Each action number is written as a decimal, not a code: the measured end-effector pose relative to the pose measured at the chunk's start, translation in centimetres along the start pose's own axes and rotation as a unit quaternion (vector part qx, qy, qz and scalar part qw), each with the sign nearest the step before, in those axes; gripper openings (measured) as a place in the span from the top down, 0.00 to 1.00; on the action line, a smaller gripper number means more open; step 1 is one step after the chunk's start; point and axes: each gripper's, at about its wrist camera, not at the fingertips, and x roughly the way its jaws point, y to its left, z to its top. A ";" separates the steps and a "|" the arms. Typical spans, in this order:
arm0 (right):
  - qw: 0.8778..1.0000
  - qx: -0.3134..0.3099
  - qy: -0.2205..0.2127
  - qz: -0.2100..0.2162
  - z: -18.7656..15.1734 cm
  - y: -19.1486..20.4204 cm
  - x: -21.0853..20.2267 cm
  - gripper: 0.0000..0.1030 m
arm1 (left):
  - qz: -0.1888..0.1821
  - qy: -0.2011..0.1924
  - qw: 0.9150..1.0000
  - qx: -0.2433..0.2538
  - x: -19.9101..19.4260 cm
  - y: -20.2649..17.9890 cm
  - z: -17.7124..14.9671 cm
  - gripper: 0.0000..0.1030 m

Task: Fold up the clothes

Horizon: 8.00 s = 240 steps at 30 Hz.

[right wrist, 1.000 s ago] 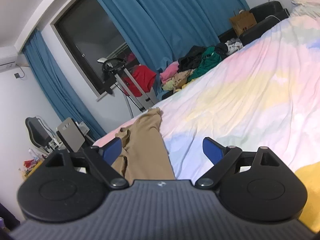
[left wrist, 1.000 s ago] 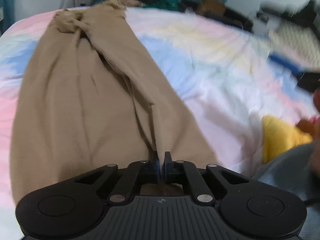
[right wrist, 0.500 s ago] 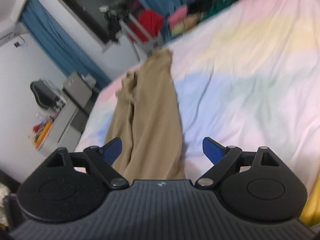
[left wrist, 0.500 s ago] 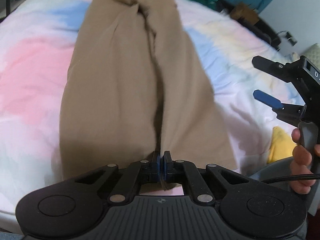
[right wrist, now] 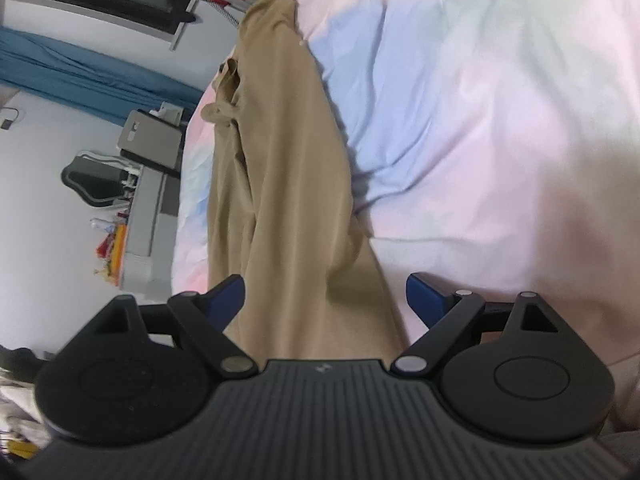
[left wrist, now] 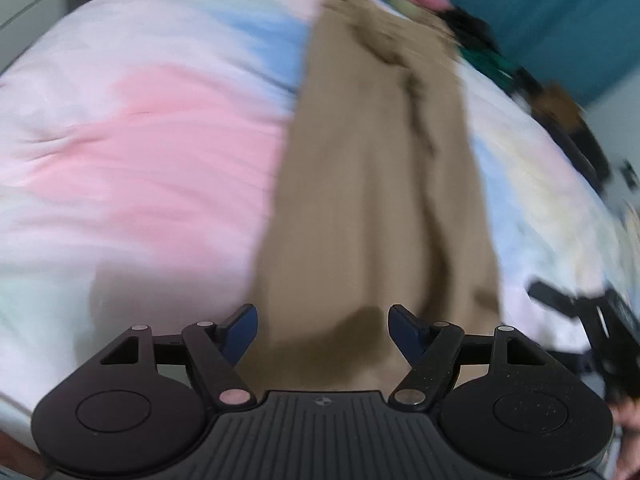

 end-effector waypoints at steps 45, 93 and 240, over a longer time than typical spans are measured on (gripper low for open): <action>0.983 -0.145 -0.047 0.106 -0.6 10.3 -12.3 0.93 | -0.208 -0.090 0.973 -0.028 -16.2 0.2 -1.1 0.94; 0.952 -0.253 -0.130 -0.117 13.3 8.2 14.8 0.94 | 0.058 -0.150 0.977 0.136 11.4 -4.9 17.7 0.89; 0.976 0.096 -0.195 0.015 4.2 2.4 3.3 0.91 | -0.200 -0.176 0.948 -0.172 1.2 0.2 10.5 0.93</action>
